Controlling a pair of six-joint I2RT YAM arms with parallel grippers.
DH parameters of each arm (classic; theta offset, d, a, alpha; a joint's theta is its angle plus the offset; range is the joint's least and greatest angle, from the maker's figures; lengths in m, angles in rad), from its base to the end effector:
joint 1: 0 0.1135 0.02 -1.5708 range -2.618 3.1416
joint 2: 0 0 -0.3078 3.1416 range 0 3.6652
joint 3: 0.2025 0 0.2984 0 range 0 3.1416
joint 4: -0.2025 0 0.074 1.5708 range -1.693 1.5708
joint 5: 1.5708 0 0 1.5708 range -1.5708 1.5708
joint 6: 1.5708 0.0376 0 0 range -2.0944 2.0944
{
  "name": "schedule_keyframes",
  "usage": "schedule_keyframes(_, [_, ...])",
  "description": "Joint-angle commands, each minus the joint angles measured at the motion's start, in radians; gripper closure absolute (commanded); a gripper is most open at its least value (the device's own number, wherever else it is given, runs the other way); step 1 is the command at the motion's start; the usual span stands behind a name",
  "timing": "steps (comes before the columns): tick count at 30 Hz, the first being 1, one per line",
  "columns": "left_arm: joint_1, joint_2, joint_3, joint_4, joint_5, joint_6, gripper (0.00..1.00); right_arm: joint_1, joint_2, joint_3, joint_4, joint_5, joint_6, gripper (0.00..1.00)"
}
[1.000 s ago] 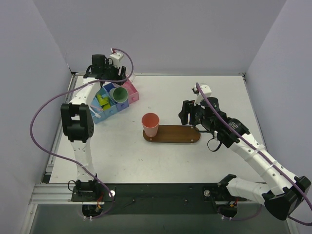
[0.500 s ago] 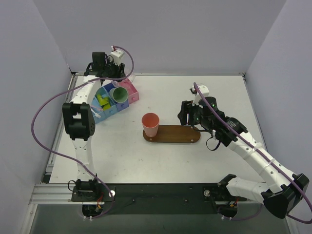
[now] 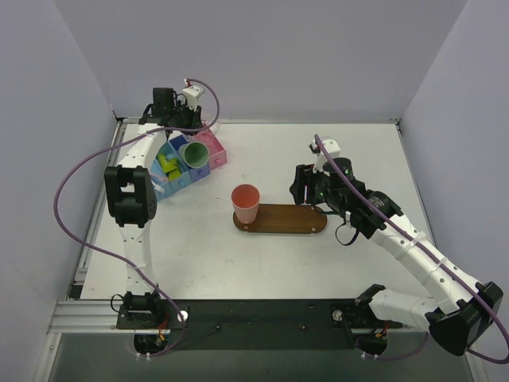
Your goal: Prepare toiletry sets of a toothbrush and toothpaste on the tray
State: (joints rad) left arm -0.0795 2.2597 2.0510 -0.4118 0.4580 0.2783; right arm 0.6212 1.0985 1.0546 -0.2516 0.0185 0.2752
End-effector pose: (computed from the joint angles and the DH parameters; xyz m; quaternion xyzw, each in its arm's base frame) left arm 0.5985 -0.0644 0.2866 0.2563 0.8337 -0.1567 0.4634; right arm 0.2292 0.1632 0.4022 -0.1329 0.7924 0.2513 0.5397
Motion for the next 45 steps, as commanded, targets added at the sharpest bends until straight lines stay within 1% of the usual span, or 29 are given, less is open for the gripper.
schedule_keyframes(1, [0.001, -0.005, 0.057, 0.005, 0.039, 0.025, 0.71, -0.006, 0.014, 0.022, 0.006, 0.003, -0.004, 0.46])
schedule_keyframes(2, [0.001, -0.005, 0.058, 0.005, 0.042, 0.028, 0.72, -0.006, 0.012, 0.024, 0.006, 0.000, -0.004, 0.46])
schedule_keyframes(5, [0.003, -0.008, 0.061, 0.002, 0.056, 0.048, 0.83, -0.006, 0.017, 0.024, 0.006, 0.003, -0.005, 0.47])
schedule_keyframes(6, [0.001, -0.008, 0.063, 0.001, 0.057, 0.051, 0.96, -0.006, 0.015, 0.022, 0.006, 0.003, -0.007, 0.47])
schedule_keyframes(7, [0.001, -0.011, 0.063, 0.001, 0.062, 0.056, 1.00, -0.006, 0.017, 0.024, 0.006, 0.003, -0.007, 0.47])
schedule_keyframes(13, [0.001, -0.035, 0.061, 0.005, 0.067, 0.091, 1.00, -0.006, 0.018, 0.024, 0.006, 0.005, -0.005, 0.47])
schedule_keyframes(18, [0.001, -0.054, 0.064, -0.001, 0.087, 0.093, 1.00, -0.006, 0.011, 0.021, 0.008, 0.003, -0.002, 0.47])
schedule_keyframes(27, [0.001, -0.141, 0.054, 0.001, 0.114, 0.079, 1.00, -0.008, -0.008, 0.015, 0.009, 0.011, -0.001, 0.46])
schedule_keyframes(32, [0.001, -0.190, 0.052, 0.030, 0.146, 0.042, 1.00, -0.006, -0.023, 0.018, 0.011, 0.027, -0.008, 0.45])
schedule_keyframes(39, [-0.002, -0.270, 0.037, 0.086, 0.179, -0.048, 1.00, -0.006, -0.049, 0.027, 0.015, 0.040, -0.007, 0.43])
schedule_keyframes(40, [-0.002, -0.302, 0.023, 0.123, 0.186, -0.068, 1.00, -0.006, -0.051, 0.028, 0.017, 0.040, -0.004, 0.43])
schedule_keyframes(41, [-0.005, -0.322, -0.003, 0.154, 0.188, -0.118, 1.00, -0.006, -0.051, 0.033, 0.020, 0.035, 0.005, 0.43])
schedule_keyframes(42, [-0.009, -0.348, -0.062, 0.191, 0.189, -0.146, 1.00, -0.006, -0.051, 0.036, 0.029, 0.032, 0.010, 0.42])
schedule_keyframes(43, [-0.029, -0.408, -0.115, 0.284, 0.165, -0.174, 1.00, -0.006, -0.051, 0.036, 0.038, 0.029, 0.013, 0.41])
schedule_keyframes(44, [-0.048, -0.446, -0.168, 0.345, 0.133, -0.233, 1.00, -0.006, -0.051, 0.035, 0.049, 0.032, 0.028, 0.41])
schedule_keyframes(45, [-0.068, -0.489, -0.228, 0.486, 0.048, -0.257, 1.00, -0.009, -0.043, 0.033, 0.075, 0.035, 0.036, 0.39])
